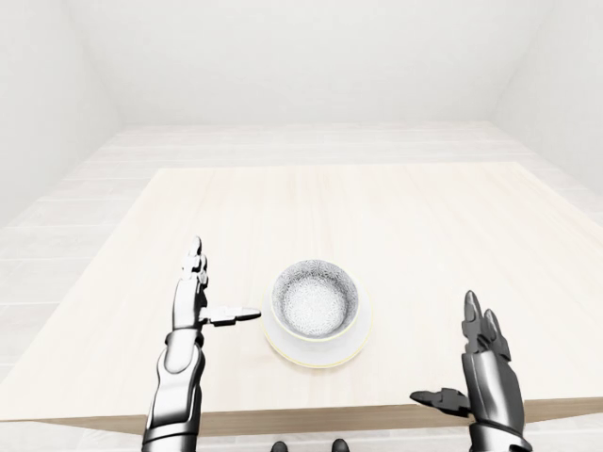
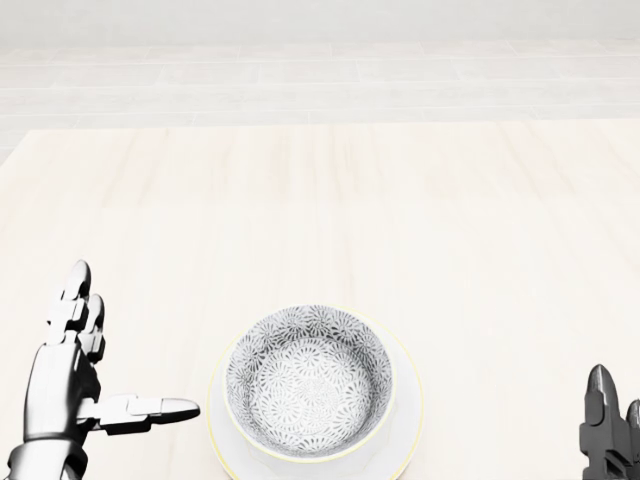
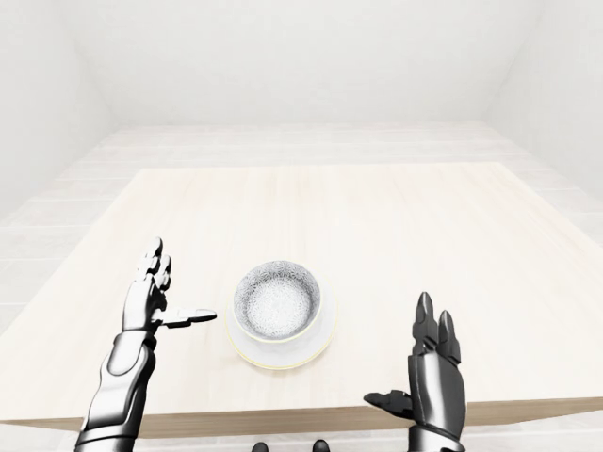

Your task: Put the bowl on the plate.

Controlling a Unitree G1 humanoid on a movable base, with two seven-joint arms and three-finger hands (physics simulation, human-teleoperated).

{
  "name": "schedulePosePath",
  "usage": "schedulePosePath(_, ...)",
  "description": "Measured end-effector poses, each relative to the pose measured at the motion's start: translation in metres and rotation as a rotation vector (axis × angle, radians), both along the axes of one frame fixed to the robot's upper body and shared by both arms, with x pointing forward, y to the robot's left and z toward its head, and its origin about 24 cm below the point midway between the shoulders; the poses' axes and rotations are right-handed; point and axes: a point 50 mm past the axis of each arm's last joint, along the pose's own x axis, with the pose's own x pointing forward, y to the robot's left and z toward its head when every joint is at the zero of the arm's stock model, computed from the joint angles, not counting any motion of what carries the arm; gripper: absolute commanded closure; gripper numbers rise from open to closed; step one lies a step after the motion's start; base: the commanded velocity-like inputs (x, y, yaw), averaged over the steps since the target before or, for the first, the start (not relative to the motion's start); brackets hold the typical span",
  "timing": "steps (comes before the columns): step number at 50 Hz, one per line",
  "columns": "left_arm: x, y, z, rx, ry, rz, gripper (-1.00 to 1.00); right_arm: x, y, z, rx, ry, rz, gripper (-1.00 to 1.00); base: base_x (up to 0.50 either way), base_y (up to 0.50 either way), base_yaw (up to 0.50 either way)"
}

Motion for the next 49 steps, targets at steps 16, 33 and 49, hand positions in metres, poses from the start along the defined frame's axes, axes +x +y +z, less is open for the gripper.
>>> schedulePosePath(16,-0.002,0.002,-0.002,0.001,0.008,0.001,-1.0,-0.031,-0.038,-0.027,0.199,0.054,-0.226,-1.0,0.0,0.0,0.0)
schedulePosePath(33,-0.019,0.014,-0.001,0.02,0.007,0.023,-1.0,-0.054,-0.061,-0.015,0.285,0.033,-0.371,-1.0,0.0,0.0,0.0)
schedulePosePath(49,-0.057,0.034,0.007,0.069,0.013,0.06,-1.0,-0.064,-0.068,-0.004,0.319,0.01,-0.423,-1.0,0.0,0.0,0.0)
